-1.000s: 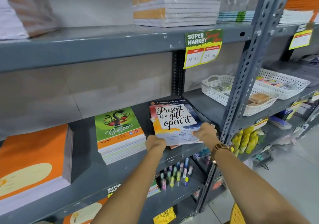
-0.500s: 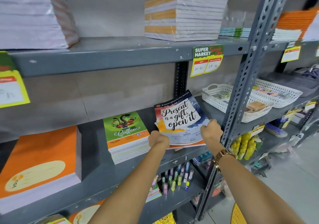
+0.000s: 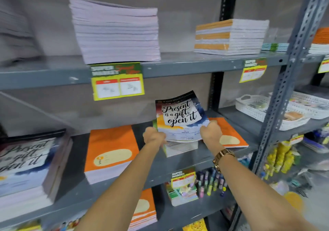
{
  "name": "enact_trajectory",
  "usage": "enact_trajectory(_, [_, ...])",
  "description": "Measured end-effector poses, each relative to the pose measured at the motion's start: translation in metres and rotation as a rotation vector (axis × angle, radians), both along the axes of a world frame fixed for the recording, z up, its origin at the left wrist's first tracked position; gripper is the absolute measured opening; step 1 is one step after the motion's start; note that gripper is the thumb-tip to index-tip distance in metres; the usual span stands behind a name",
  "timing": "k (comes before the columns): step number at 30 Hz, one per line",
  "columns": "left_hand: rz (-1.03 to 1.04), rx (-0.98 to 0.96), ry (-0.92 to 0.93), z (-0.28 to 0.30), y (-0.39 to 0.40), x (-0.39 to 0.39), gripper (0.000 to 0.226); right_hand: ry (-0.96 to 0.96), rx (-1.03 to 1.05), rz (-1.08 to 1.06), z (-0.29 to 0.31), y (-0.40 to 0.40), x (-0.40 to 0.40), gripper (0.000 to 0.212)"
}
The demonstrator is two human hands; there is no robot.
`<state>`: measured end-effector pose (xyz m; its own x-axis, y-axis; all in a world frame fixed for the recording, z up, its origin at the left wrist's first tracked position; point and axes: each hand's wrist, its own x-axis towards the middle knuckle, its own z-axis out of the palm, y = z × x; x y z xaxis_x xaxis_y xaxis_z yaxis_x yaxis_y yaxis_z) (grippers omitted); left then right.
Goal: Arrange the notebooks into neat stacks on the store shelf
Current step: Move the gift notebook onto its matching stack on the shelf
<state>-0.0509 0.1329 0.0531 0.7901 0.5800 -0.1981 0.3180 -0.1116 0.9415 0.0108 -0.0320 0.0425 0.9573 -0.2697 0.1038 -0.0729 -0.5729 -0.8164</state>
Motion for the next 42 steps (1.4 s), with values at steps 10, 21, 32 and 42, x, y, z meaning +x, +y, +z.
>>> enact_trajectory(10, [0.225,0.123,0.043,0.01,0.146,-0.111,0.015,0.062,0.103,0.21,0.003,0.158,-0.077,0.025])
enact_trajectory(21, [0.444,0.356,0.186,-0.003,0.282,-0.225,0.021,0.239,0.28,0.517,-0.005,0.309,-0.17,0.025])
enact_trajectory(32, [0.52,0.435,0.179,-0.022,0.358,-0.276,0.026,0.398,0.387,0.715,-0.028,0.383,-0.217,0.01])
enact_trajectory(42, [0.604,0.603,0.3,-0.043,0.363,-0.277,0.021,0.143,-0.183,0.74,-0.032,0.395,-0.219,0.039])
